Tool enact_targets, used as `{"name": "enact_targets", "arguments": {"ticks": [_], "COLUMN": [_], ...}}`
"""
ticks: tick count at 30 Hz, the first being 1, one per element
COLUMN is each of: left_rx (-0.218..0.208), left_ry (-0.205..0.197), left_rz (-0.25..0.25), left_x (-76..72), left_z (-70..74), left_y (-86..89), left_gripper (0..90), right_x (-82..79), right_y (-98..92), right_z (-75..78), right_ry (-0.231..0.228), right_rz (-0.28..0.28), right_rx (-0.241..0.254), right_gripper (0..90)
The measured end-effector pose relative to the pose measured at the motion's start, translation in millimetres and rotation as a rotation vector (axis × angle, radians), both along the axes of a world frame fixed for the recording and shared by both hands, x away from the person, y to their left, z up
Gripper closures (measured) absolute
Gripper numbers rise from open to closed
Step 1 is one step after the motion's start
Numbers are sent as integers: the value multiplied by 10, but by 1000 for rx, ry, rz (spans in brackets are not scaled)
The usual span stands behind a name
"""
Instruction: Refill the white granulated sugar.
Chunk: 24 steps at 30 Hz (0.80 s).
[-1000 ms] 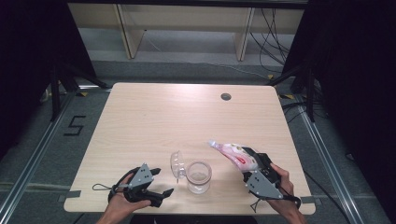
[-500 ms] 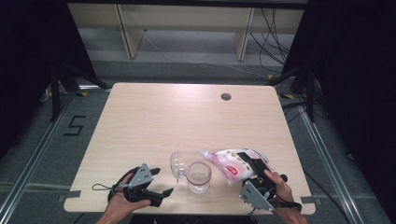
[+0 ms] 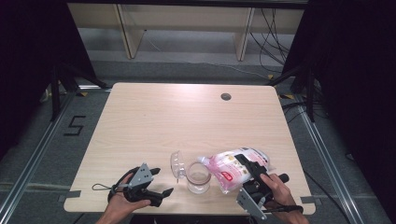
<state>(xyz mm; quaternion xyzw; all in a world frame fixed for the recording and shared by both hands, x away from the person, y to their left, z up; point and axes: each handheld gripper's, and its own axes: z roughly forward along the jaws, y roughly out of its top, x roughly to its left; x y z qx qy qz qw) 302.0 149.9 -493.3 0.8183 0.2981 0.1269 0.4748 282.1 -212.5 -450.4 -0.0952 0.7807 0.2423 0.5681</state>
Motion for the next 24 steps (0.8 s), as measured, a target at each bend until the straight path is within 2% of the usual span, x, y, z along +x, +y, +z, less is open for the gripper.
{"name": "enact_targets", "arguments": {"ticks": [1, 4, 6, 7, 8, 9, 10, 11, 12, 15, 17, 18, 19, 20, 21, 22, 23, 24], "left_rx": [0, 1, 3, 1, 4, 4, 5, 8, 5, -1, 8, 8, 8, 17, 11, 10, 11, 11], "left_ry": [1, -2, -1, -2, -1, -1, -2, -5, -2, -1, -5, -4, -4, -5, -5, -5, -5, -5], "left_rz": [0, -4, -2, -3, -2, -2, -3, -6, -3, -4, -7, -7, -6, -5, -10, -9, -8, -8], "left_x": [-1, 3, 1, 4, 1, 1, 1, 3, 1, 4, 3, 3, 4, 1, 4, 3, 4, 4], "left_z": [3, 3, 4, 1, 6, 6, 6, 7, 6, 1, 6, 6, 5, 9, 5, 6, 6, 6], "left_y": [1, 5, 5, 3, 5, 5, 5, 7, 5, 3, 6, 5, 4, 6, 6, 5, 5, 5], "left_gripper": [155, 155, 155, 155, 155, 155, 155, 155, 155, 155, 155, 155, 155, 155, 155, 155, 155, 155], "right_x": [9, -4, -23, -32, -9, -45, -30, -52, -36, -42, -39, -66, -63, -44, -55, -52, -50, -68], "right_y": [7, 0, -1, -27, -10, -23, -13, -19, -1, 2, 1, -12, -8, 28, 32, 42, 41, 23], "right_z": [22, 48, 40, 69, 99, 82, 104, 79, 94, 109, 111, 76, 74, 75, 40, 62, 55, 33], "right_ry": [-23, -36, -36, -53, -88, -63, -83, -69, -89, -107, -102, -64, -71, -116, -102, -123, -119, -73], "right_rz": [18, 20, 1, -21, 20, -22, 5, -20, 6, 16, 21, -17, -11, 34, 14, 30, 36, 6], "right_rx": [-33, -55, -53, -122, -184, -162, -192, -171, -214, -233, -228, -192, -204, -212, -206, -243, -237, -237], "right_gripper": [492, 493, 492, 493, 493, 493, 494, 494, 494, 494, 494, 495, 495, 495, 495, 495, 495, 496]}}
